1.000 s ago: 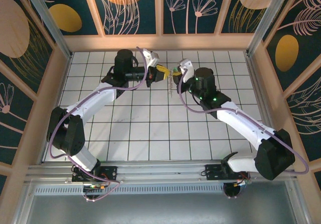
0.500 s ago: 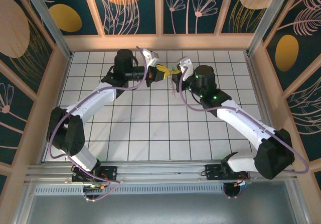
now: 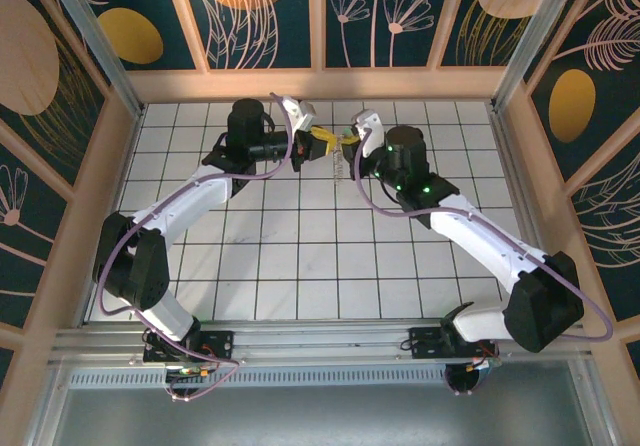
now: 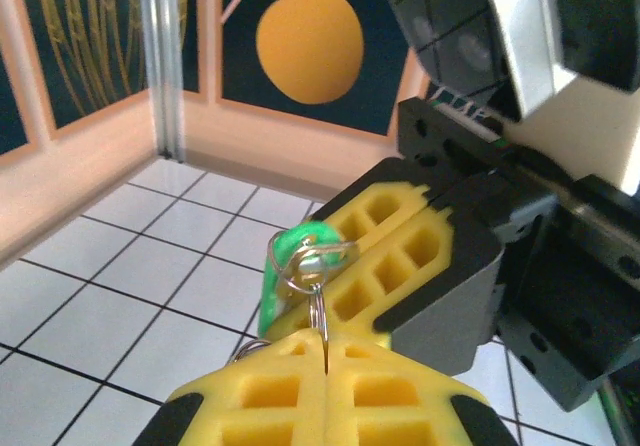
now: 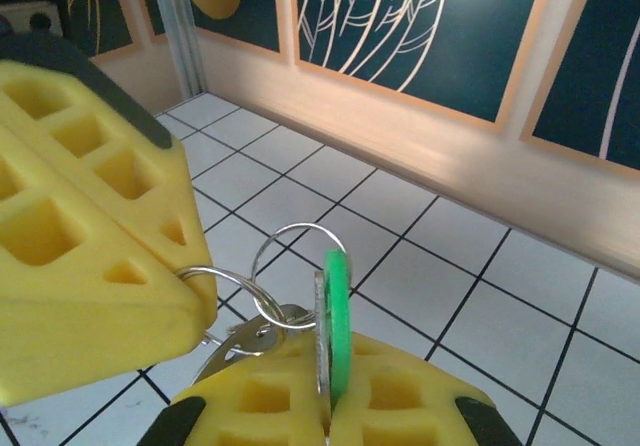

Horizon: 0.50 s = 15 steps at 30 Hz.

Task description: Put the keys on the keyring

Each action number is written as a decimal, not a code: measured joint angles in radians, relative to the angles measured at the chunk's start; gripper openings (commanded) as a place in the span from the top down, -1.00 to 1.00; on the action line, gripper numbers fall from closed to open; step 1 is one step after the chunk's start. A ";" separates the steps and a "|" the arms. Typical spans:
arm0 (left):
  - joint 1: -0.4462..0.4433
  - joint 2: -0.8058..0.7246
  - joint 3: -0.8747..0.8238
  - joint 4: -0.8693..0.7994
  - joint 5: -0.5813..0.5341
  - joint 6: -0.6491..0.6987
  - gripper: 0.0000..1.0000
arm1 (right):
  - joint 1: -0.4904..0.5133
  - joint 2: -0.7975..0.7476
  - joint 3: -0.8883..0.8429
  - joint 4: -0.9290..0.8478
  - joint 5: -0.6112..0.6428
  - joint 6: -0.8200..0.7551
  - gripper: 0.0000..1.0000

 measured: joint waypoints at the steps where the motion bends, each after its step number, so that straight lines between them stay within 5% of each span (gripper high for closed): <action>1: 0.000 0.000 -0.007 0.010 -0.014 -0.006 0.65 | -0.004 0.003 0.006 -0.004 0.000 0.000 1.00; 9: -0.003 -0.051 -0.076 0.072 -0.126 -0.056 0.01 | -0.029 0.058 0.040 -0.029 0.023 0.001 1.00; 15: 0.015 -0.111 -0.138 0.150 -0.229 -0.104 -0.17 | -0.056 0.120 0.078 -0.037 0.023 0.001 1.00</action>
